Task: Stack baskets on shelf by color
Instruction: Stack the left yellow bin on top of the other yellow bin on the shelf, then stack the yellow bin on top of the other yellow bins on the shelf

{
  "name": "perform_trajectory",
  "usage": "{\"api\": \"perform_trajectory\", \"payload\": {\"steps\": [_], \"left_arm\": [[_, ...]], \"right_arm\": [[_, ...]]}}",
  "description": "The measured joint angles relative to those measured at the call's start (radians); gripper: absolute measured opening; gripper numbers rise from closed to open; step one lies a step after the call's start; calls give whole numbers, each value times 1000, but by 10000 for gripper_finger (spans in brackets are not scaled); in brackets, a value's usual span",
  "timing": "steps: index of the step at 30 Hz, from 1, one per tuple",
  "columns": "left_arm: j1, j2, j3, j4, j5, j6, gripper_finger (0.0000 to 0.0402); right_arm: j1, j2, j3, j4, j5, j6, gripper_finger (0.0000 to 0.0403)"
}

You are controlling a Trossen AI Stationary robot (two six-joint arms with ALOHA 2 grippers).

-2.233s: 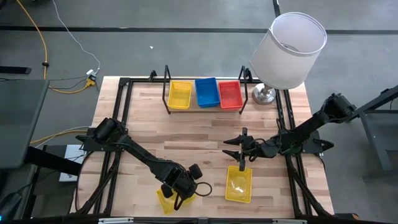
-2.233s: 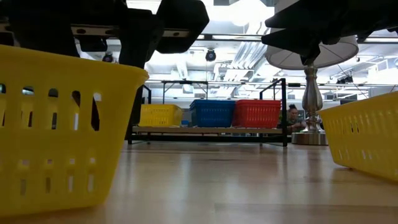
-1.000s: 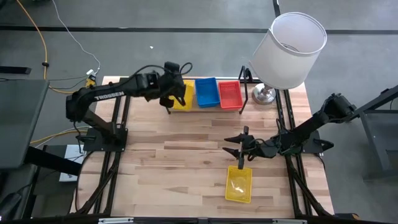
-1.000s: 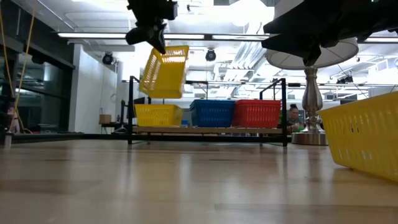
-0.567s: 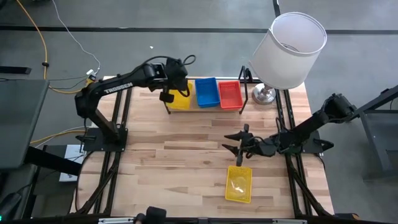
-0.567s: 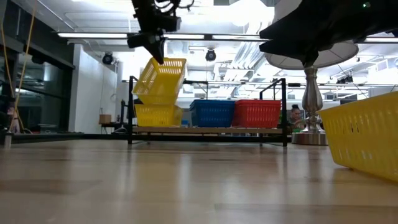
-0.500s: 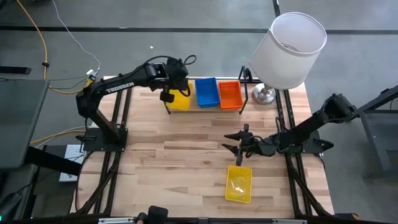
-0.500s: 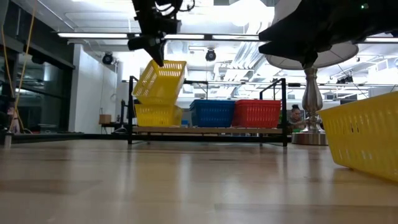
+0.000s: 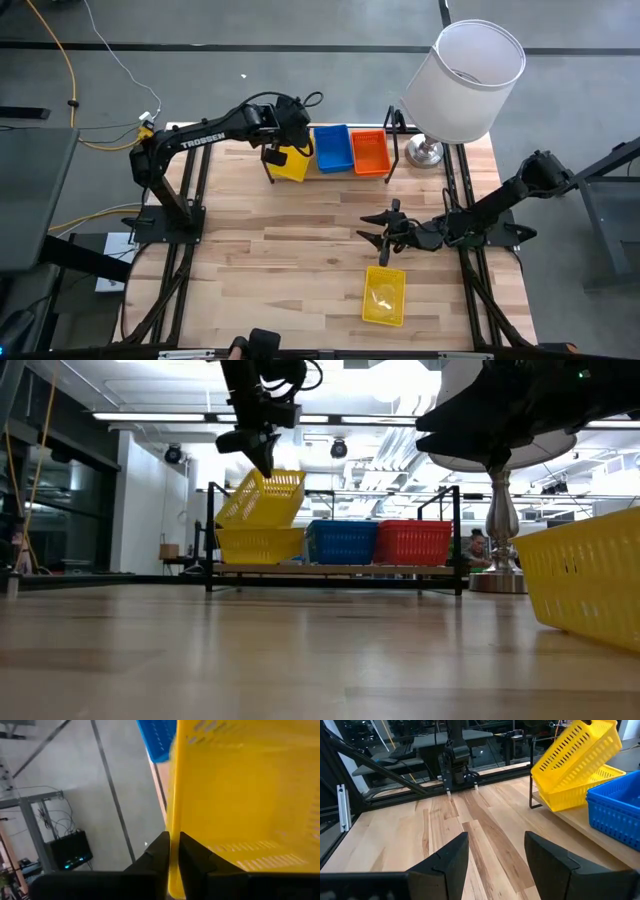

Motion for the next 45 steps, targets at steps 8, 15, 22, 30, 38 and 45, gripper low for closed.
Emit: {"api": "perform_trajectory", "payload": {"steps": [8,15,22,30,38,45], "left_arm": [[-9,-1,0,49,10,-1,70],[-26,-14,0,56,-28,-48,114],[14,-21,0,94,62,-256,109],[109,-19,-8,296,224,-683,9],[30,26,-9,402,148,-886,1],[-73,62,-106,631,-97,-977,0]], "right_arm": [[0,0,0,0,-1,0,181],[0,0,0,0,-1,-2,181],[0,0,0,0,-1,8,181],[0,0,0,0,-1,16,181],[0,0,0,0,-1,20,181],[1,0,0,1,-2,52,181]]}}
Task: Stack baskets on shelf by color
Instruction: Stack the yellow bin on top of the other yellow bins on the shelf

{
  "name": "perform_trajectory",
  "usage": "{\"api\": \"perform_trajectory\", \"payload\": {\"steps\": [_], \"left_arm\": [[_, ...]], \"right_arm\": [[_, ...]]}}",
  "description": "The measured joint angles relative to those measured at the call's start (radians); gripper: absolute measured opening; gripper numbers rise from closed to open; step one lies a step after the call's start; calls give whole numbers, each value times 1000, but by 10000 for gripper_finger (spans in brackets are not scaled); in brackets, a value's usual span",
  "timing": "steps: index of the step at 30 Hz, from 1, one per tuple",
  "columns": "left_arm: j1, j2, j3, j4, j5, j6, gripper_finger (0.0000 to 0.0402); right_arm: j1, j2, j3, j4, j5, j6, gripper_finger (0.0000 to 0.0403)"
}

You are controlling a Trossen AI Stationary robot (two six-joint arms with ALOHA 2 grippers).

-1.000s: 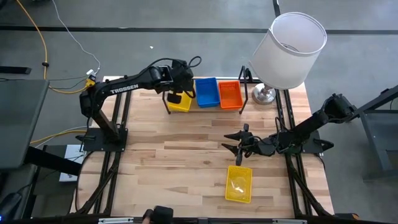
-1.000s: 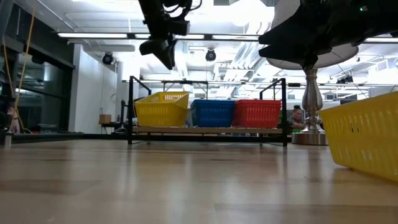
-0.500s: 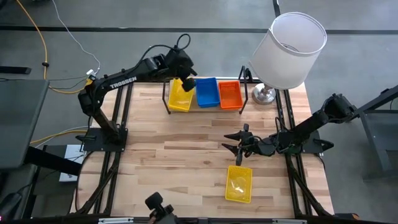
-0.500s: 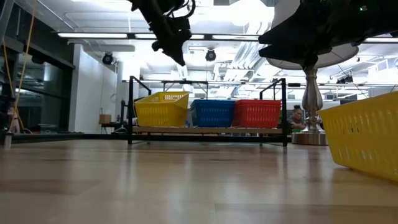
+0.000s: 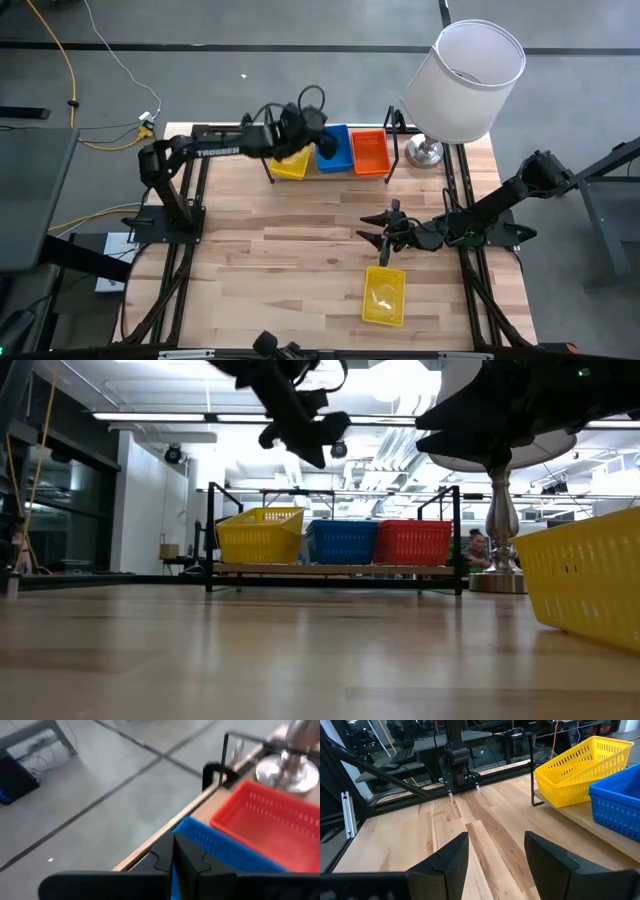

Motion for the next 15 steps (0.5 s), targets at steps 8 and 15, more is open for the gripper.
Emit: {"api": "perform_trajectory", "payload": {"steps": [8,15], "left_arm": [[-1,-58,-380,481,-27,-74,0],[47,-68,-430,563,-9,-76,0]], "right_arm": [[2,0,0,0,-48,1,181],[-11,0,0,0,-23,-7,181]]}}
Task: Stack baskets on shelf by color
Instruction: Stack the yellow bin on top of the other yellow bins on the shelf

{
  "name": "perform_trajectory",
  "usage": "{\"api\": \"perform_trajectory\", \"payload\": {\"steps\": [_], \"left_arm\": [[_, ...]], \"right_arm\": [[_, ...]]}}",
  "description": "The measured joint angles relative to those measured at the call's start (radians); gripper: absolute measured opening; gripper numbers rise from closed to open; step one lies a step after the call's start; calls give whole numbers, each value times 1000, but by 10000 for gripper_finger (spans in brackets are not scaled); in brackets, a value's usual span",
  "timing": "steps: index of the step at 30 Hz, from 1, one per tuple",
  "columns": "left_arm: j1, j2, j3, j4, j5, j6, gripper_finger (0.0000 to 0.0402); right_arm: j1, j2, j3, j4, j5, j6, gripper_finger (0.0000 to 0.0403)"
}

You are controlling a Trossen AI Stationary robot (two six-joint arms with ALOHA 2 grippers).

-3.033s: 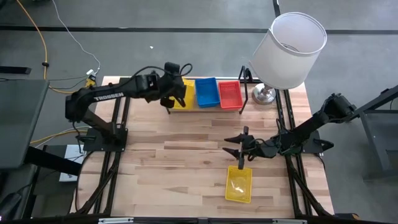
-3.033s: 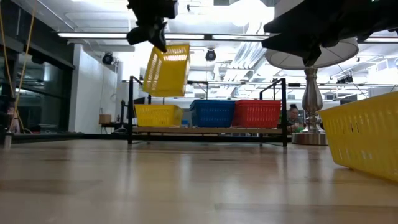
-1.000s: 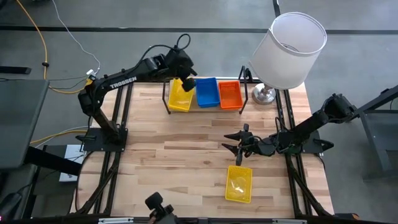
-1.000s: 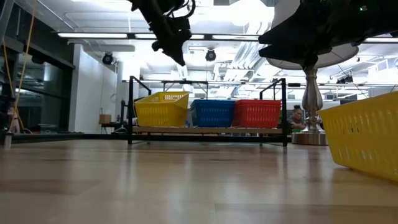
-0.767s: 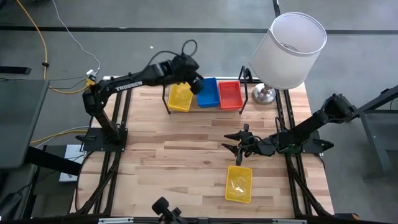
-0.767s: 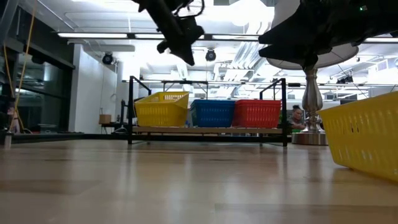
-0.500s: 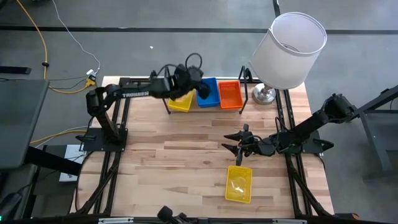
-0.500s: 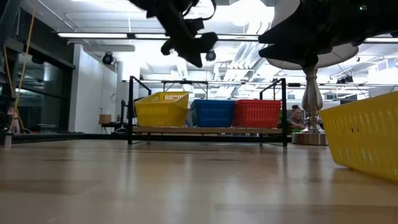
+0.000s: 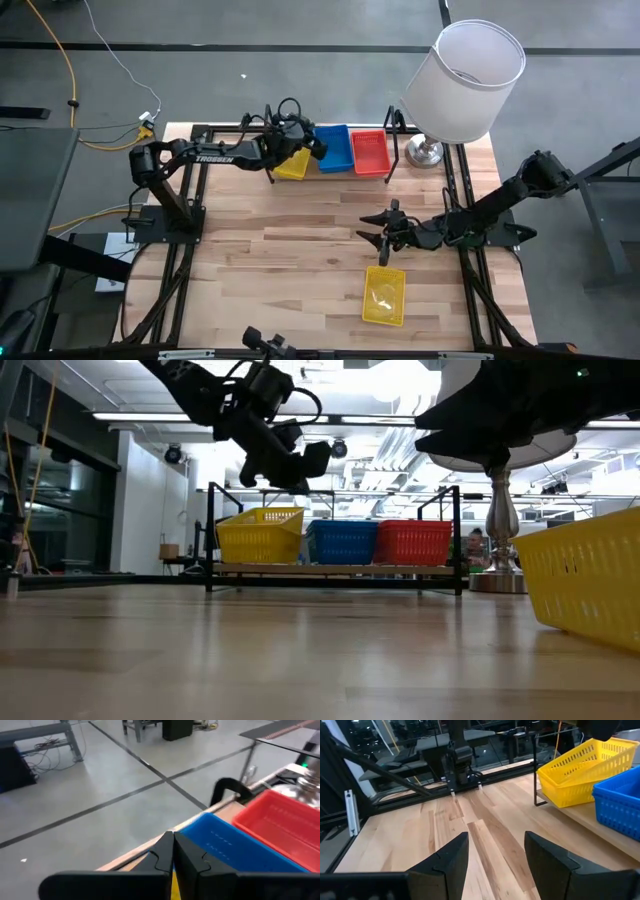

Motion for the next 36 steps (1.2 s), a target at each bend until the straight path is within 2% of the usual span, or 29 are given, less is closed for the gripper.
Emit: {"api": "perform_trajectory", "payload": {"steps": [9,22,24,26,30,32,36], "left_arm": [[43,13,0,-79,17,-48,0],[53,32,0,-74,30,-45,0],[48,8,-1,-52,40,0,0],[36,-23,0,-51,93,80,0],[-28,-83,0,-165,205,243,0],[-79,-117,0,-262,201,320,0],[-205,-162,0,-504,123,419,0]], "right_arm": [[-8,0,0,0,-2,15,181],[-8,0,0,0,-3,23,181],[-8,0,0,0,-3,21,181],[-8,0,0,0,-3,17,181],[-8,0,0,0,-3,18,181],[-9,0,0,0,-3,18,181],[-9,0,0,0,-3,19,181]]}}
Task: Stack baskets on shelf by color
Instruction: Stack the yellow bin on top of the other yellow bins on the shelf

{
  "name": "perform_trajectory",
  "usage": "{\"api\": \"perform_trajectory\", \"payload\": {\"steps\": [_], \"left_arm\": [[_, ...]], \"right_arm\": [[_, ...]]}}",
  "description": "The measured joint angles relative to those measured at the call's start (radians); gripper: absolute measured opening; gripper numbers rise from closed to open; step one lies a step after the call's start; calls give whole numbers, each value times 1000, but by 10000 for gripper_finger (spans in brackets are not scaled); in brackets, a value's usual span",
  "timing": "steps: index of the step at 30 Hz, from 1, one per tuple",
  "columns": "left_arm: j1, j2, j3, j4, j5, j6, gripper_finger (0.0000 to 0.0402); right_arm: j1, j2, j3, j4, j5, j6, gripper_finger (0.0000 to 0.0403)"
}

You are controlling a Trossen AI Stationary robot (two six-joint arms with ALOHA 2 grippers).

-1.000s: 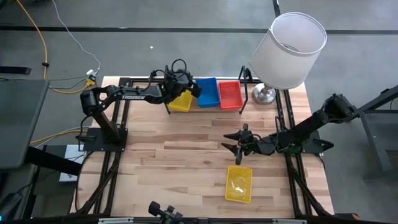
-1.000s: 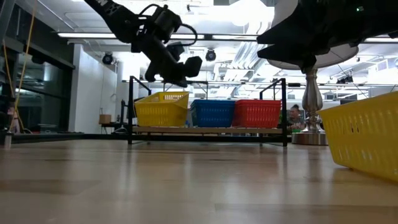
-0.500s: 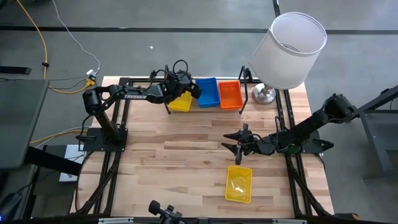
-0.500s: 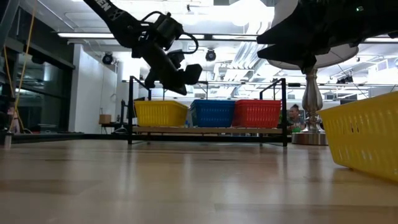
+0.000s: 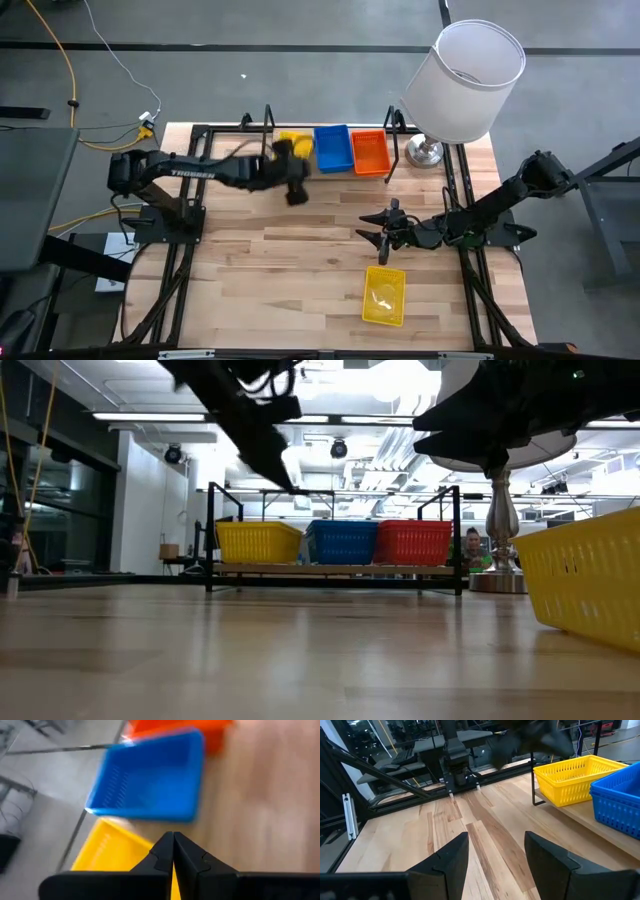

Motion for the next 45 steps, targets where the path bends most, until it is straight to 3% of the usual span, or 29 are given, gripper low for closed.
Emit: {"api": "perform_trajectory", "payload": {"steps": [6,9,24,39,45], "left_arm": [[-182,-1,0,-294,-151,17,0],[-217,33,-1,-373,-171,-20,0],[-154,201,0,-287,-296,13,0],[-116,204,0,-49,-296,169,0],[-81,204,0,7,-240,180,0]], "right_arm": [[0,0,0,0,0,4,181],[0,0,0,0,0,6,181],[0,0,0,0,0,6,181],[0,0,0,0,0,7,181],[0,0,0,0,0,6,181]]}}
